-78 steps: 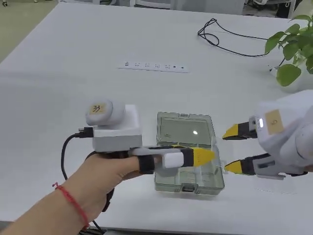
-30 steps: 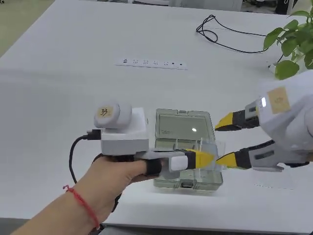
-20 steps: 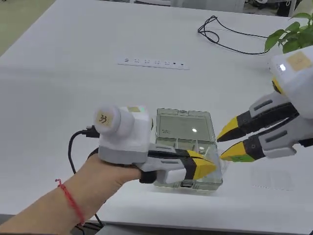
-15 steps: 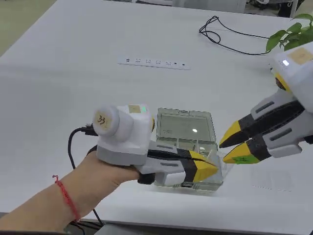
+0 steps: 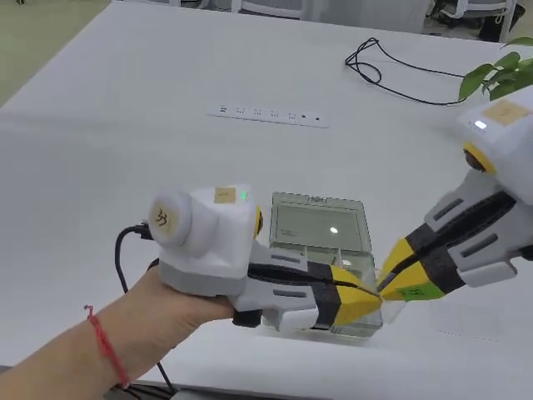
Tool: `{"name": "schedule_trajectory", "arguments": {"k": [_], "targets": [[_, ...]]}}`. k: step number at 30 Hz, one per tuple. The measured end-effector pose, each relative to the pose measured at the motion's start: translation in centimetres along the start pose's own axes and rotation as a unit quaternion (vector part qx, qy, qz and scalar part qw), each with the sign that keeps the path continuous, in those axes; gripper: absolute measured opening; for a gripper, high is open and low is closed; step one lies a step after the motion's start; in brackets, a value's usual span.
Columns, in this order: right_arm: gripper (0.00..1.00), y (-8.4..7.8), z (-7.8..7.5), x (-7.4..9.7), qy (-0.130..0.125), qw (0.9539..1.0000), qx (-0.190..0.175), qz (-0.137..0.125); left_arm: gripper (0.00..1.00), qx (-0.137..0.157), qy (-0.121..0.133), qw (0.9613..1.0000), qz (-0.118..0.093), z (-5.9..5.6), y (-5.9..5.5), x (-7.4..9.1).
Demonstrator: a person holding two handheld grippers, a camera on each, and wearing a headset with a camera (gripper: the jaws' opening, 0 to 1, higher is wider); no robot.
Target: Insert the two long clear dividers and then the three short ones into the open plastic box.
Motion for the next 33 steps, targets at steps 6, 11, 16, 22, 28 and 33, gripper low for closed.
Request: {"name": "schedule_trajectory", "arguments": {"k": [6, 11, 16, 22, 28, 33], "targets": [[0.03, 0.0, 0.2, -0.1, 0.012, 0.9999, -0.007, -0.002, 0.00, -0.013, -0.003, 0.9999, 0.000, -0.1, -0.1, 0.0], [0.03, -0.2, 0.0, -0.1, 0.017, 0.9997, -0.016, -0.007, 0.00, -0.021, -0.005, 0.9998, 0.000, -0.2, -0.1, 0.0], [0.03, -0.2, 0.0, -0.2, 0.016, 0.9996, -0.023, -0.005, 0.00, -0.021, -0.004, 0.9998, 0.001, -0.2, -0.2, 0.0], [0.02, 0.0, 0.1, -0.4, 0.012, 0.9997, -0.021, -0.005, 0.00, -0.023, 0.002, 0.9997, 0.003, -0.2, -0.3, 0.1], [0.02, 0.2, 0.0, -0.3, 0.010, 0.9997, -0.020, -0.010, 0.02, -0.023, 0.013, 0.9996, 0.008, -0.1, -0.5, 0.5], [0.02, 0.3, -0.1, 0.0, 0.000, 0.9996, -0.019, -0.019, 0.07, -0.020, 0.031, 0.9993, 0.009, 0.2, -0.8, 1.3]]}}
Point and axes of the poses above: the centre of the closed fingertips' face, and the gripper's own axes: x roughly backward along the fingers, z roughly to its left, y roughly out of its top, the point moved 10 cm from there along x, roughly backward along the fingers, and after that the axes turned 6 degrees about -x, right-handed, at the moved point
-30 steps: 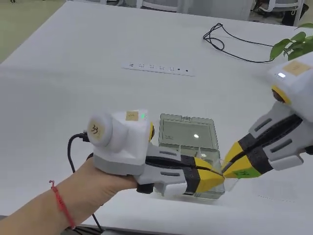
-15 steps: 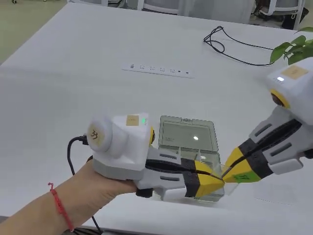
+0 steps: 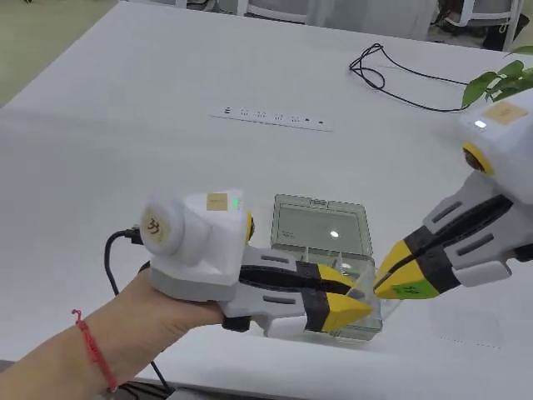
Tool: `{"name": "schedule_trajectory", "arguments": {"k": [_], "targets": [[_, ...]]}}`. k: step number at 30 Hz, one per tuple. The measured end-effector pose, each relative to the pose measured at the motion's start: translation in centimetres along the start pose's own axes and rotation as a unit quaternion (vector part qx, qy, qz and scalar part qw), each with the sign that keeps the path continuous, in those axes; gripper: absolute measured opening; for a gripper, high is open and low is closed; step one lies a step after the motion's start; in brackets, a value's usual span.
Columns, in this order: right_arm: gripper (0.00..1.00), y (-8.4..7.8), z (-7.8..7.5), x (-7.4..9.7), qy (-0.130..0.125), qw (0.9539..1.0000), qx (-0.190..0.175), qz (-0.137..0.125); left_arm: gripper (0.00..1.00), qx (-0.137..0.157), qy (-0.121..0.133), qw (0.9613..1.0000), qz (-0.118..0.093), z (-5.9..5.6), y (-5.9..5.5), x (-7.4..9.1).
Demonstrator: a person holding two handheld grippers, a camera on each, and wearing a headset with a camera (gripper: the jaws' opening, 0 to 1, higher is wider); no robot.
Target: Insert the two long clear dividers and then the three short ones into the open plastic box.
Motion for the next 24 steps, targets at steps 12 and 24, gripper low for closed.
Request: {"name": "schedule_trajectory", "arguments": {"k": [12, 24], "targets": [[0.02, 0.6, -0.7, 0.5, -0.031, 0.9992, -0.002, -0.024, 0.13, -0.003, 0.037, 0.9992, 0.016, 0.5, -0.9, 1.9], [0.02, 1.3, -2.5, -0.5, -0.077, 0.9965, -0.003, -0.031, 0.29, -0.004, 0.104, 0.9941, 0.029, 1.2, -1.8, 5.0]]}}
Point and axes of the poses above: the centre of the closed fingertips' face, and the gripper's own axes: x roughly backward along the fingers, z roughly to its left, y roughly out of its top, the point moved 10 cm from there along x, roughly backward along the fingers, and after that the axes turned 6 degrees about -x, right-handed, at the moved point
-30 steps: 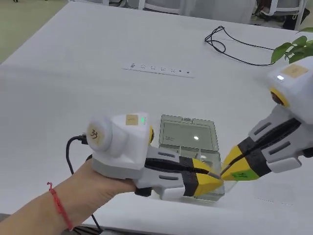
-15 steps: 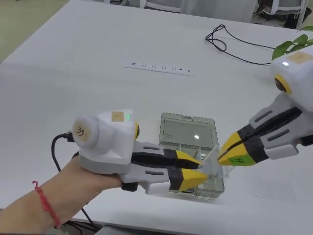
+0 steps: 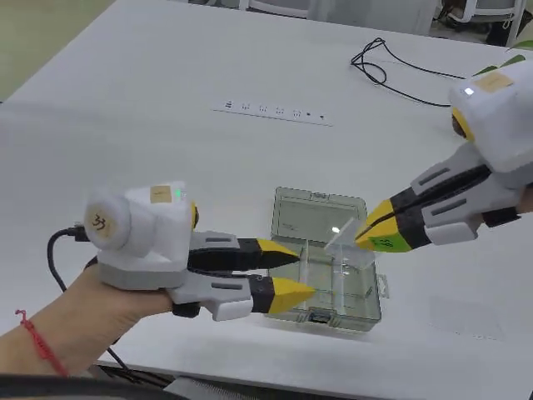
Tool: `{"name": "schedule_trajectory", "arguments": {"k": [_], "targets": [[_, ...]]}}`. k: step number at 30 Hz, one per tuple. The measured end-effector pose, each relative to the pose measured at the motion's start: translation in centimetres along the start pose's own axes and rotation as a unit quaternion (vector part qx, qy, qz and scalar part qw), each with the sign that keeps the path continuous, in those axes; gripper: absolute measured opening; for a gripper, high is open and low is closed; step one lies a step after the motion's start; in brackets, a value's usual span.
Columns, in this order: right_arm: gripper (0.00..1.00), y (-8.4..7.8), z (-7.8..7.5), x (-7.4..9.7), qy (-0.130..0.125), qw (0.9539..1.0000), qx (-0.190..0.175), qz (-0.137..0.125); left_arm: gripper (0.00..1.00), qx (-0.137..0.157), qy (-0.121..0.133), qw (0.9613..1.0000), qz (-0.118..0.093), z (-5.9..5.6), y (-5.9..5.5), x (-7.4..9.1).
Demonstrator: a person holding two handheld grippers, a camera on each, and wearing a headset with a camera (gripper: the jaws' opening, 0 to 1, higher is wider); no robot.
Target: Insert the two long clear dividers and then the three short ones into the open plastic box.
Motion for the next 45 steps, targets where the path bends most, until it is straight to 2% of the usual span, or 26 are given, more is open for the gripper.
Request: {"name": "schedule_trajectory", "arguments": {"k": [4, 7, 9, 13, 15, 19, 24, 32, 38, 42, 45], "targets": [[0.02, 0.1, -0.5, -0.8, -0.005, 1.0000, 0.004, 0.005, 0.40, -0.001, 0.019, 0.9998, 0.008, 0.4, -0.4, 0.7], [0.02, 0.0, -1.0, -1.6, -0.009, 0.9999, 0.003, 0.008, 0.45, -0.007, 0.033, 0.9992, 0.022, 0.7, -0.9, 1.2], [0.02, 0.0, -1.4, -2.0, -0.014, 0.9998, 0.004, 0.012, 0.48, -0.011, 0.040, 0.9989, 0.023, 1.0, -1.2, 1.5], [0.02, -0.1, -2.3, -3.0, -0.020, 0.9997, 0.005, 0.016, 0.62, -0.009, 0.060, 0.9979, 0.021, 1.4, -1.5, 1.9], [0.02, -0.1, -2.6, -3.4, -0.022, 0.9996, 0.004, 0.015, 0.64, -0.014, 0.065, 0.9975, 0.021, 1.4, -1.5, 2.0], [0.02, -0.4, -3.6, -4.7, -0.027, 0.9994, 0.007, 0.020, 0.66, -0.015, 0.070, 0.9972, 0.023, 1.6, -1.8, 2.2], [0.03, -0.7, -4.7, -6.1, -0.031, 0.9993, 0.008, 0.019, 0.76, -0.017, 0.073, 0.9968, 0.025, 1.9, -2.1, 2.4], [0.02, -1.6, -5.7, -8.4, -0.037, 0.9988, 0.015, 0.028, 0.92, -0.018, 0.071, 0.9962, 0.047, 2.4, -3.3, 2.3], [0.02, -3.0, -7.1, -10.2, -0.036, 0.9990, 0.001, 0.025, 0.95, -0.010, 0.071, 0.9957, 0.059, 2.8, -4.2, 2.2], [0.02, -3.3, -7.3, -10.6, -0.035, 0.9990, -0.003, 0.028, 0.96, -0.005, 0.073, 0.9952, 0.064, 3.0, -4.6, 2.3], [0.02, -3.5, -7.6, -10.7, -0.034, 0.9991, -0.005, 0.026, 0.96, 0.001, 0.074, 0.9955, 0.059, 3.1, -4.6, 2.3]]}}
Point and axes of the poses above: the centre of the closed fingertips' face, and the gripper's own axes: x roughly backward along the fingers, z roughly to its left, y roughly out of its top, the point moved 10 cm from there along x, roughly backward along the fingers, and after that the axes turned 6 degrees about -x, right-handed, at the moved point
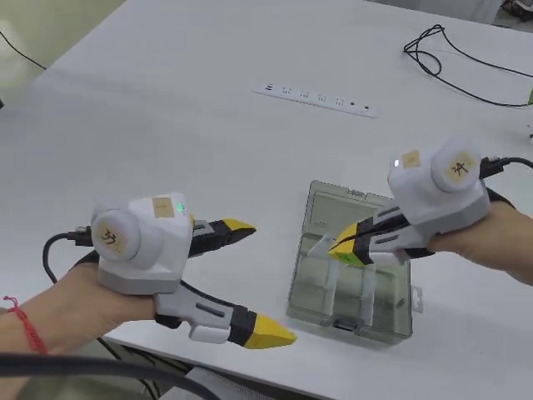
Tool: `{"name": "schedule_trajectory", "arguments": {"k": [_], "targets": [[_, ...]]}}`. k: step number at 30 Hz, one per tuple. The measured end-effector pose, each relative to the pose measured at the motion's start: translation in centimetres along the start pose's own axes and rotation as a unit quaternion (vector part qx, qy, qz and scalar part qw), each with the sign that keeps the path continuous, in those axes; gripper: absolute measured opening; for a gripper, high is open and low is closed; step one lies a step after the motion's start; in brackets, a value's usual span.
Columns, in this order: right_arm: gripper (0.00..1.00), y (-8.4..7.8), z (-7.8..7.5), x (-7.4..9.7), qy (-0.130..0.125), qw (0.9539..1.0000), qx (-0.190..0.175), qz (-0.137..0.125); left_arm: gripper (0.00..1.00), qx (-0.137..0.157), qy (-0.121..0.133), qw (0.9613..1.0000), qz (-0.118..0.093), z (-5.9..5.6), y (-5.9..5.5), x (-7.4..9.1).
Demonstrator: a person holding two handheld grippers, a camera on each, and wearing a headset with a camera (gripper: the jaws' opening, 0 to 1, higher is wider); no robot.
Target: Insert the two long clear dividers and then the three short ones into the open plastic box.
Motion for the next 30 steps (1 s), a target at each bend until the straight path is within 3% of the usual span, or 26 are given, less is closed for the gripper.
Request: {"name": "schedule_trajectory", "arguments": {"k": [7, 14, 18, 30], "targets": [[0.02, 0.0, 0.3, -0.2, 0.003, 1.0000, 0.003, -0.001, 0.95, 0.004, -0.001, 1.0000, 0.000, 0.1, 0.0, -0.2], [0.02, -0.1, 0.4, -0.8, -0.005, 0.9993, 0.037, 0.004, 0.94, 0.009, -0.002, 1.0000, 0.000, 0.0, -0.1, -0.3], [0.02, -0.2, 0.5, -1.7, -0.009, 0.9981, 0.057, 0.021, 0.94, 0.010, -0.003, 0.9999, 0.000, 0.0, -0.1, -0.5], [0.02, -0.9, 0.1, -3.4, -0.011, 0.9976, 0.055, 0.041, 0.94, 0.011, -0.005, 0.9999, 0.002, -0.1, -0.3, -0.6]]}}
Point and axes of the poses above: the centre of the closed fingertips' face, and the gripper's own axes: x roughly backward along the fingers, z roughly to its left, y roughly out of its top, the point moved 10 cm from there along x, roughly backward along the fingers, and after that the axes turned 6 degrees about -x, right-handed, at the moved point
